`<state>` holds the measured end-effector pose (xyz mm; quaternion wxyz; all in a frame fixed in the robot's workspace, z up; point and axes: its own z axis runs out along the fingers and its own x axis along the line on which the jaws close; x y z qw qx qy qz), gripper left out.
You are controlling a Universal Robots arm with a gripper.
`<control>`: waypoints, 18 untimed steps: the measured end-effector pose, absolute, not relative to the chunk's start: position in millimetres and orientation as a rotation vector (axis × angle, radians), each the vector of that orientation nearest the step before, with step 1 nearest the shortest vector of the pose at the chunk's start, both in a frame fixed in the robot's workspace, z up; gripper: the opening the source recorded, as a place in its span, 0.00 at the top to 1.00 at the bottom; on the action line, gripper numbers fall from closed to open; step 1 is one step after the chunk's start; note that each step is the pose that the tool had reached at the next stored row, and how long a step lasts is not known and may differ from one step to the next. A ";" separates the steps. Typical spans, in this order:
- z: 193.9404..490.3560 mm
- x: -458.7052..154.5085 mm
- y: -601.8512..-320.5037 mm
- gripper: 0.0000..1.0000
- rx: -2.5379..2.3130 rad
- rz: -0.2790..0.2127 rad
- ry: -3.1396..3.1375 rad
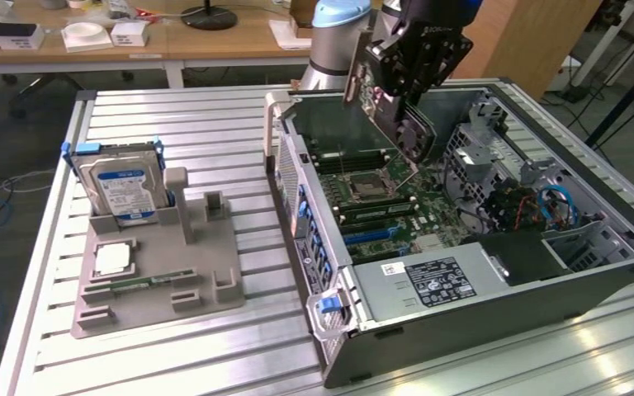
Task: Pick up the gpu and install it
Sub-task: 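Insert the gpu into the slot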
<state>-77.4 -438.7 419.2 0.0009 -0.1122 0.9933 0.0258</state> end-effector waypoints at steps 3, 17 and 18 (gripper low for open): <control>419.0 -77.5 -438.5 0.74 -0.398 0.081 3.114; 415.3 -78.9 -436.9 0.74 -0.540 0.081 3.095; 415.3 -79.0 -436.9 0.74 -0.548 0.081 3.094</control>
